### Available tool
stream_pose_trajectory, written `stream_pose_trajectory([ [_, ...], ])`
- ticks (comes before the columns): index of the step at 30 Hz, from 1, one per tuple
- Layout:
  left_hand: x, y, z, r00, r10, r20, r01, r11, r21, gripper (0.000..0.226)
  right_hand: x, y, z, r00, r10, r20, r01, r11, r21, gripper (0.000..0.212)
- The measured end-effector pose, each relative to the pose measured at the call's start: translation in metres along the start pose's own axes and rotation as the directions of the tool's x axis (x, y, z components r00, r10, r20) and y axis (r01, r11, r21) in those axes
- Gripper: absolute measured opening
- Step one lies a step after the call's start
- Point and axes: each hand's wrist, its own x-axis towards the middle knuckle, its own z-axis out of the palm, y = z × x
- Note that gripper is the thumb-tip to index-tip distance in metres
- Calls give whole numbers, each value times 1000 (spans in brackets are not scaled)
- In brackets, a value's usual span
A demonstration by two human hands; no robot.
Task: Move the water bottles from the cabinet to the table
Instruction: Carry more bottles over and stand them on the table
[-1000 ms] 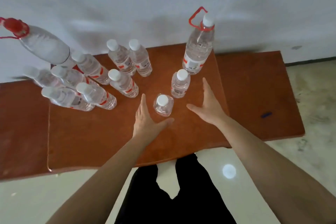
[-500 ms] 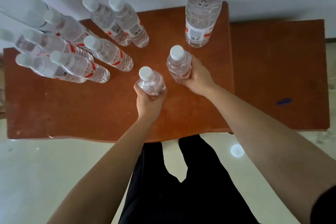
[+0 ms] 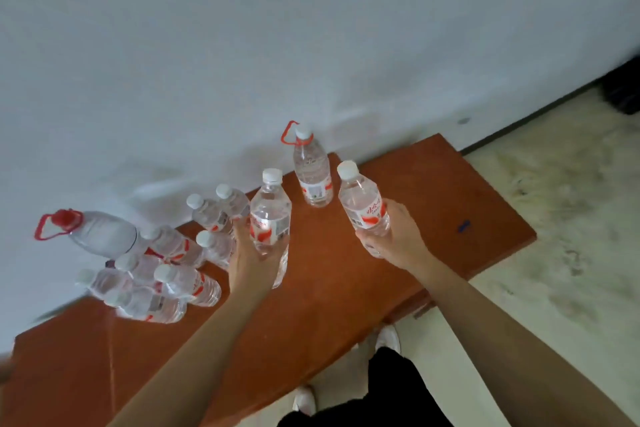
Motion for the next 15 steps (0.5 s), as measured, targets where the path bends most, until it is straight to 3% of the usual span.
stream_pose_trajectory([
  [3,2,9,-27,980,200,-14,-199,977,73,75,-42,-22,-14,955,94,-282,-81,995,59,62],
  [6,-2,10,-37,891,453,13,-449,878,165,68,-98,-36,-21,832,171,-528,-127,985,118,73],
  [8,-12,14,-32,800,596,73,-594,767,242,64,-145,-41,-31,748,173,-641,-156,984,83,76],
  [11,-43,31,-10,625,767,145,-771,577,267,71,-224,-46,-50,638,-15,-770,-193,965,-179,81],
  [13,-68,49,5,507,845,171,-852,460,252,78,-272,-49,-60,580,-167,-797,-253,894,-371,82],
  [15,-105,71,21,367,904,217,-924,328,195,82,-327,-50,-70,517,-213,-829,-362,824,-437,82],
])
